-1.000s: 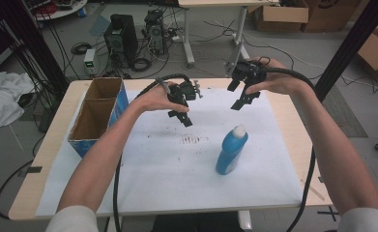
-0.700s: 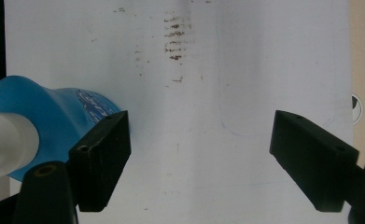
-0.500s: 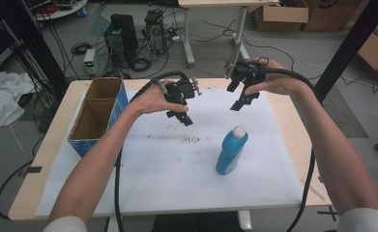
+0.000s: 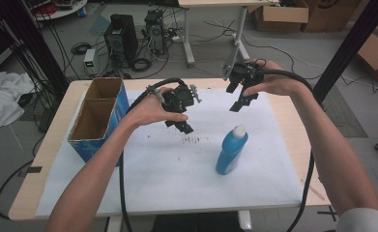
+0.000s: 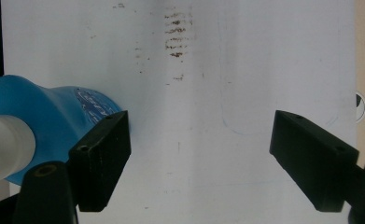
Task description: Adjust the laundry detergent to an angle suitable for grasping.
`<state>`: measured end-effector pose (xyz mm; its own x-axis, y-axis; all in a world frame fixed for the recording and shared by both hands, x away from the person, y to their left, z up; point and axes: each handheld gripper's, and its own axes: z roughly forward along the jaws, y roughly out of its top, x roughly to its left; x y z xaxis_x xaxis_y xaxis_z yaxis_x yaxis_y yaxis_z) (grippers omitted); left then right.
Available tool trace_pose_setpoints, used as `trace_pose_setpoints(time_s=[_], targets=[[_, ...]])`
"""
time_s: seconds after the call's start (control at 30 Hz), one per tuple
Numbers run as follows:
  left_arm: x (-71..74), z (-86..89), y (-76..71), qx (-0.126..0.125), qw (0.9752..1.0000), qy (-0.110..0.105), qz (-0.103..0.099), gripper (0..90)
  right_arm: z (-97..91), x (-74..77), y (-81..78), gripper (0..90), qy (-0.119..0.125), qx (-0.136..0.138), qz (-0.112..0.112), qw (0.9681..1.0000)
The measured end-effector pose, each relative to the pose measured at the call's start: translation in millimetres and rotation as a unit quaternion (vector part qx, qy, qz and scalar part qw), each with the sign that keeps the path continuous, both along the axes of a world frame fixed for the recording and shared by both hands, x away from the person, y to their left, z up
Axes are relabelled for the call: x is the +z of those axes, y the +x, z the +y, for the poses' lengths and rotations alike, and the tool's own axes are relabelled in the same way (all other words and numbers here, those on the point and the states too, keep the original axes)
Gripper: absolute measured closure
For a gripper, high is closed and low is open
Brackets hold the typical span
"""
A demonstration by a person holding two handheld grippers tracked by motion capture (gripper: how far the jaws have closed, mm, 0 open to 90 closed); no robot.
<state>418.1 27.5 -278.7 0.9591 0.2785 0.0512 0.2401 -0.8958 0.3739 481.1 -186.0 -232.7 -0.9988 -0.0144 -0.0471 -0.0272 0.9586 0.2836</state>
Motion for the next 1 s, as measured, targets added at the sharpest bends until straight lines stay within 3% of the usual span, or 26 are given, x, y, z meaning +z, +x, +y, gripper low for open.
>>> trace_pose_setpoints(time_s=[0.37, 0.57, 0.6, 0.73, 0.97, 1.0], targets=[[2.6, -10.7, -29.7, 0.008, 0.9999, -0.005, 0.007, 17.9, 1.9, -2.5, 0.5, 20.6, -0.006, 0.003, 0.002, 1.0], [-0.8, -17.2, -45.0, 0.021, 0.9995, -0.021, 0.008, 17.8, 0.9, -1.9, 0.4, 20.6, -0.005, 0.002, 0.001, 1.0], [-1.2, -19.9, -50.6, 0.022, 0.9992, -0.031, 0.01, 17.8, 0.5, -1.7, 0.4, 20.6, -0.006, 0.001, 0.002, 1.0], [-2.1, -26.3, -61.1, 0.029, 0.9991, -0.032, 0.003, 17.8, -0.2, -2.2, 0.6, 20.6, -0.008, 0.001, 0.002, 1.0], [-6.6, -32.8, -73.6, 0.035, 0.9984, -0.042, 0.01, 17.7, -0.3, -2.6, 0.2, 20.6, -0.01, 0.001, 0.001, 0.9999], [-8.3, -35.7, -78.3, 0.045, 0.9979, -0.046, 0.009, 17.6, 0.0, -2.5, 0.4, 20.6, -0.01, 0.002, 0.001, 1.0]])
